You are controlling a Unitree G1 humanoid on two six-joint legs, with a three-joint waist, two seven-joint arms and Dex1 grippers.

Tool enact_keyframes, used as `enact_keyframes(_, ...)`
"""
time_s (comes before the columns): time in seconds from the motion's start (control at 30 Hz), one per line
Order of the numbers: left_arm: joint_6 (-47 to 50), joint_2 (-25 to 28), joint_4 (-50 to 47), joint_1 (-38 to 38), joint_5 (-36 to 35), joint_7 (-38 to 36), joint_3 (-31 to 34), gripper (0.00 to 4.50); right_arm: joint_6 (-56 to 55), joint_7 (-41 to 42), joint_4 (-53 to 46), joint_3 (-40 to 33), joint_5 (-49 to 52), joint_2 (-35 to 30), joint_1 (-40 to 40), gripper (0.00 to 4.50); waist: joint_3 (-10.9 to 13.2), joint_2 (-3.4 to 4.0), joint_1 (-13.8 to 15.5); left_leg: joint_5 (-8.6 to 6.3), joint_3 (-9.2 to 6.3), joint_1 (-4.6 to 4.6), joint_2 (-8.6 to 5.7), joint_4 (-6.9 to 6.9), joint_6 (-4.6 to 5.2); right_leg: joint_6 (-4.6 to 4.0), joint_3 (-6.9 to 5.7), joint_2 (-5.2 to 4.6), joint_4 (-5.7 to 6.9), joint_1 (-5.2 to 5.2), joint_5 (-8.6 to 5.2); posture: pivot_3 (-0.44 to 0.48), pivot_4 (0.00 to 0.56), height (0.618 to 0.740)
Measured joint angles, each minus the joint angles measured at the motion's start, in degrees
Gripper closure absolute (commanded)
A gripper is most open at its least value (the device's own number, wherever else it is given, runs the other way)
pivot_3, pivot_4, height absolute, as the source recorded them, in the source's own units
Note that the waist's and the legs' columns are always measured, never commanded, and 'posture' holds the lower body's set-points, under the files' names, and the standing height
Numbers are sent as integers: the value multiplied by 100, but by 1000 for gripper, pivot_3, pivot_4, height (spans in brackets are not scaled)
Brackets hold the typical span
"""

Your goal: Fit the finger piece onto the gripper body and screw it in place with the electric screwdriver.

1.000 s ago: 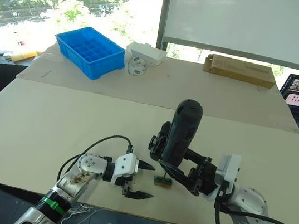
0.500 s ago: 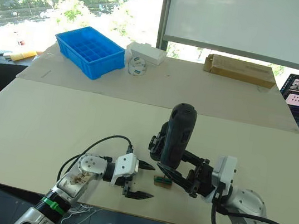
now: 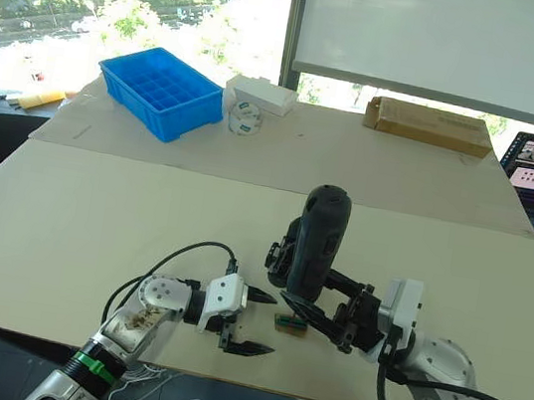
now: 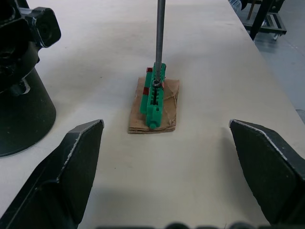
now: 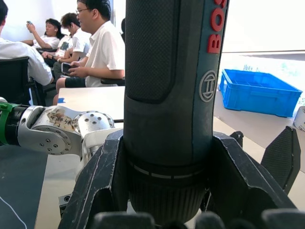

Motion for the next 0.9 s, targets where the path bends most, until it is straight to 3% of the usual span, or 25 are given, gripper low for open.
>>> enact_keyframes(0.9, -2, 0, 6, 7, 0, 1, 0, 44, -4, 27, 69, 13, -132, 113, 0, 2584, 0, 0, 0, 0, 1, 2, 0, 1, -1, 0, 0, 6, 1, 2, 0, 0, 150, 740)
